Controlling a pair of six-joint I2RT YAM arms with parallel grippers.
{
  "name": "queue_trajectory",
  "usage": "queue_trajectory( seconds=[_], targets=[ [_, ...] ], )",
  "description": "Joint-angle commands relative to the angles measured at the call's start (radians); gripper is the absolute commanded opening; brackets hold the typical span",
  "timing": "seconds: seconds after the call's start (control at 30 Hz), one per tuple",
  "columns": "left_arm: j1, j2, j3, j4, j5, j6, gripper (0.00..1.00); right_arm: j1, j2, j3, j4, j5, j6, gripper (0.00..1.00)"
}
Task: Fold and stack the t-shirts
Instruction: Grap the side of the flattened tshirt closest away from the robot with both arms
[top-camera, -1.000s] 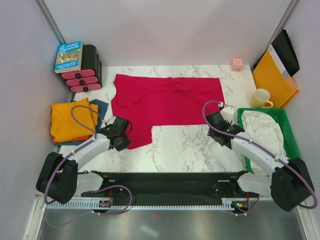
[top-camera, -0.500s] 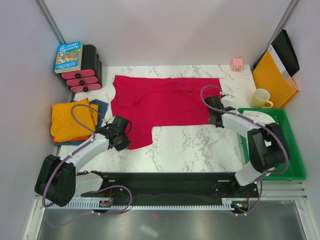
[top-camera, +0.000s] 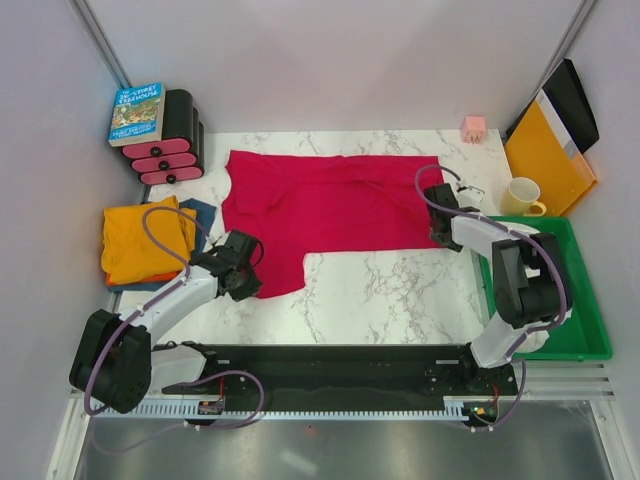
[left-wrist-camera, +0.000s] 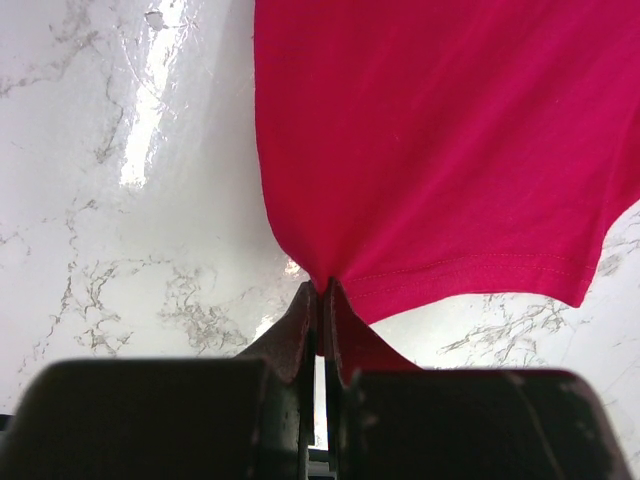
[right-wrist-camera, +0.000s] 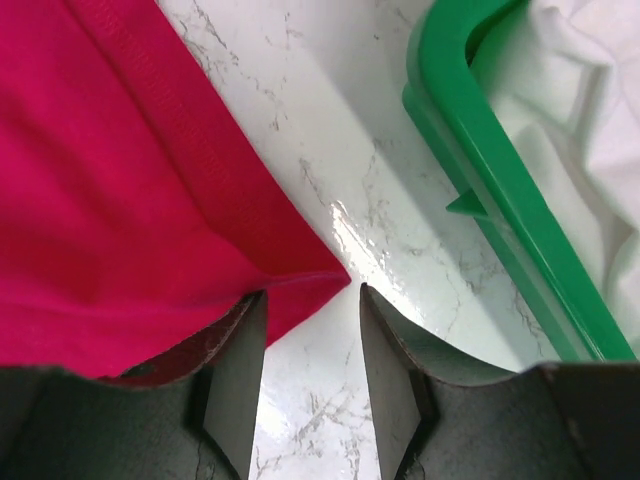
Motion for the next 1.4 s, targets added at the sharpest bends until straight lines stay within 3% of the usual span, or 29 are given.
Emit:
queue_trajectory(
  seconds=[0.0,0.37,0.43,0.47,0.5,0.9,1.1,1.37],
  targets=[
    [-0.003,-0.004,0.033,-0.014,0.001,0.027,0.02,-0.020,0.039,0.050,0.028,0.015,-0.014,0.50],
    [-0.003,-0.014,0.041,-0.026,0.001,0.022,0.02,-0.051,0.097,0.025,0.006,-0.069,0.044,0.48],
    [-0.003,-0.018,0.046,-0.029,0.005,0.022,0.02,-0.051,0.094,0.019,-0.023,-0.098,0.061,0.33],
    [-0.003,-0.024,0.050,-0.034,0.008,0.022,0.02,-0.051,0.087,0.013,-0.037,-0.107,0.075,0.08],
    [-0.003,-0.028,0.056,-0.034,0.013,0.022,0.02,-0.051,0.077,-0.005,-0.043,-0.118,0.087,0.00],
    [-0.007,-0.197,0.106,-0.140,0.007,0.016,0.02,-0.020,-0.424,-0.255,-0.122,-0.193,0.115,0.00],
    [-0.015,-0.289,0.090,-0.203,0.028,-0.021,0.02,-0.008,-0.510,-0.297,-0.156,-0.192,0.110,0.00],
    [-0.027,-0.384,0.196,-0.318,-0.001,-0.053,0.02,-0.008,-0.518,-0.281,-0.176,-0.223,0.089,0.00]
  ],
)
